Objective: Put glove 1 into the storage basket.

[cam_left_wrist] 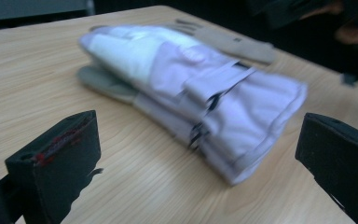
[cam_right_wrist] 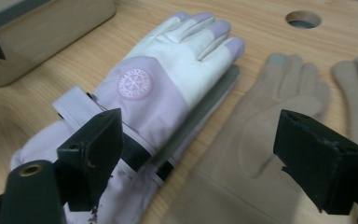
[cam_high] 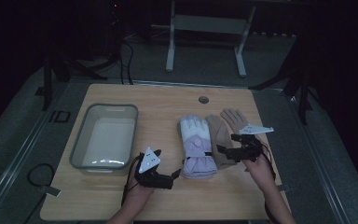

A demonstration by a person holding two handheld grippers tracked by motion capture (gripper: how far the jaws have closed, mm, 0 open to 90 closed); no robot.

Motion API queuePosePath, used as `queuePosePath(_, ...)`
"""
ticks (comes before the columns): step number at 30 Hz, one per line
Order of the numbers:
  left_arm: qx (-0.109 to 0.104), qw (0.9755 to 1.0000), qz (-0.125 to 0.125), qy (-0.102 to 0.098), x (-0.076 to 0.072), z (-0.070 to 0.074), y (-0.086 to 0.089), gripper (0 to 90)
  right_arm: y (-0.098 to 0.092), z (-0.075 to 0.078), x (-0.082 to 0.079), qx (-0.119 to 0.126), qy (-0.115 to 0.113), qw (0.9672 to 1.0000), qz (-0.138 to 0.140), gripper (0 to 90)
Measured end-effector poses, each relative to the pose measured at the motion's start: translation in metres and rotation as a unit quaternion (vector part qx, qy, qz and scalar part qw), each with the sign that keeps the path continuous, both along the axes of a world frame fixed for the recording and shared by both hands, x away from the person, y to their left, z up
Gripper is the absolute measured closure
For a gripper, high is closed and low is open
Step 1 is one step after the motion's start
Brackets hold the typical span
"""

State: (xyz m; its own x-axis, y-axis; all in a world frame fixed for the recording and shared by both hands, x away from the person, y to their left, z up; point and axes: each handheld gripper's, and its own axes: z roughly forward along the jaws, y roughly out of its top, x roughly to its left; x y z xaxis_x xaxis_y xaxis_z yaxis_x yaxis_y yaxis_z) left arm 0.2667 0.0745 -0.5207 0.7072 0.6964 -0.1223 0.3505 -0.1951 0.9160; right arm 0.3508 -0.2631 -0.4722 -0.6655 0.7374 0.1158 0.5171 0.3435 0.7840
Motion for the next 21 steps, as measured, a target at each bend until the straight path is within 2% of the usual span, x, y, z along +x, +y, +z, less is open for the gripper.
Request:
queuePosePath(3,-0.001,0.9998,-0.01,0.017,0.007,0.006,-0.008,0.0,0.009,-0.003,0.002,0.013,-0.003,0.9998,0.015,11.1)
queuePosePath(5,0.007,0.9996,-0.011,0.025,0.01,0.01,-0.013,0.0,0.015,-0.005,0.004,0.02,0.008,0.9996,0.016,11.3)
queuePosePath(7,0.021,0.9992,-0.009,0.033,0.014,0.014,-0.02,0.0,0.02,-0.008,0.007,0.015,0.015,0.9997,0.013,14.9)
queuePosePath(9,0.041,0.9985,-0.001,0.037,0.018,0.018,-0.027,0.0,0.025,-0.012,0.013,0.004,0.026,0.9996,0.006,25.1)
queuePosePath(10,0.049,0.9978,0.001,0.044,0.021,0.02,-0.031,0.0,0.026,-0.013,0.015,0.009,0.034,0.9994,0.004,29.8)
queuePosePath(12,0.053,0.9969,0.003,0.058,0.027,0.021,-0.037,0.0,0.028,-0.016,0.019,0.011,0.044,0.999,-0.004,40.5)
queuePosePath(14,0.051,0.9962,0.015,0.07,0.03,0.022,-0.041,4.6,0.028,-0.019,0.021,0.022,0.055,0.9983,-0.007,46.0)
queuePosePath(17,0.048,0.9953,0.024,0.081,0.033,0.022,-0.044,13.1,0.028,-0.023,0.025,0.03,0.071,0.9969,-0.015,46.5)
queuePosePath(18,0.051,0.993,0.034,0.101,0.035,0.02,-0.047,14.9,0.028,-0.025,0.025,0.03,0.074,0.9966,-0.022,46.4)
queuePosePath(19,0.051,0.993,0.034,0.101,0.035,0.02,-0.047,14.9,0.027,-0.026,0.026,0.033,0.077,0.9963,-0.022,46.0)
queuePosePath(21,0.054,0.9888,0.038,0.134,0.037,0.012,-0.053,15.6,0.027,-0.03,0.027,0.038,0.087,0.9951,-0.027,44.7)
